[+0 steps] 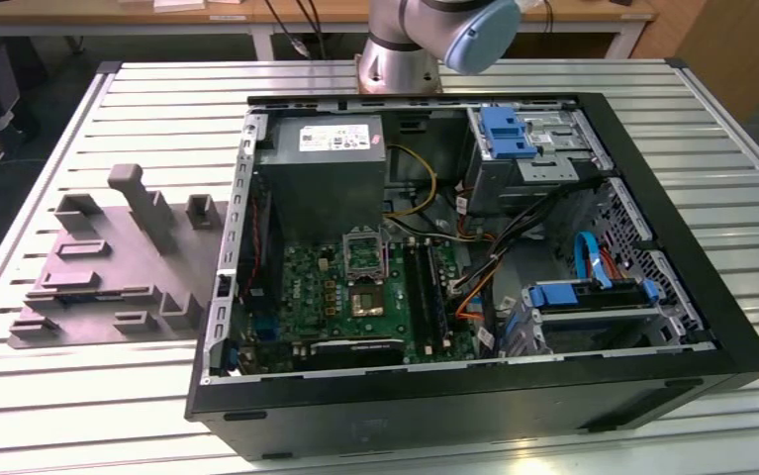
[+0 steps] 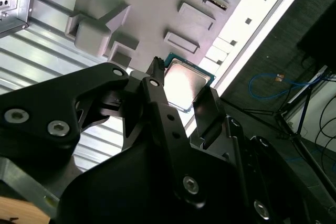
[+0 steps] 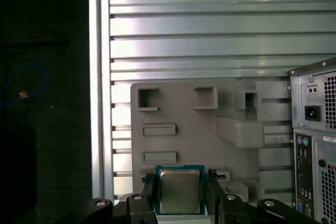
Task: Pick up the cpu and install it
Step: 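Pick up the cpu and move it towards the insertion slot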
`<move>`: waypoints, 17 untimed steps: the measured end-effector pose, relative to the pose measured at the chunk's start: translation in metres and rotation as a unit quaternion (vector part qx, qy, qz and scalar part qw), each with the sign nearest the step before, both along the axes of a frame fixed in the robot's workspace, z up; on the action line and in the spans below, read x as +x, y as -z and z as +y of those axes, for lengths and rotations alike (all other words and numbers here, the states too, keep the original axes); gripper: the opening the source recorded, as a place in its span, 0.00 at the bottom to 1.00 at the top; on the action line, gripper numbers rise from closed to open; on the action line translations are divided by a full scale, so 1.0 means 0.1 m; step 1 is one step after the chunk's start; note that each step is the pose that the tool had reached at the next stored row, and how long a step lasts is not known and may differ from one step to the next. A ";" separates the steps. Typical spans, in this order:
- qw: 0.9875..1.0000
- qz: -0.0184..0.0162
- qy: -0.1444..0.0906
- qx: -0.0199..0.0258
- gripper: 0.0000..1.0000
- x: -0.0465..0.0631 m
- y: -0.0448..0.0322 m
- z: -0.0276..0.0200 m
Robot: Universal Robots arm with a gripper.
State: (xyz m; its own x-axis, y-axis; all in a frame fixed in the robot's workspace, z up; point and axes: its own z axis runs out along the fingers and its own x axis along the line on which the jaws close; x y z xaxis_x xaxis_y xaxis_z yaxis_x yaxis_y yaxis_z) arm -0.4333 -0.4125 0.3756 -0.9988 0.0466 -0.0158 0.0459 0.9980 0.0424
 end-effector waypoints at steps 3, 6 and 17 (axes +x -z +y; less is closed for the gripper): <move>1.000 0.000 0.000 0.000 0.47 0.02 0.000 0.000; 1.000 0.000 0.000 0.000 0.47 0.02 0.000 0.000; 1.000 0.000 0.000 0.000 0.47 0.07 0.000 0.000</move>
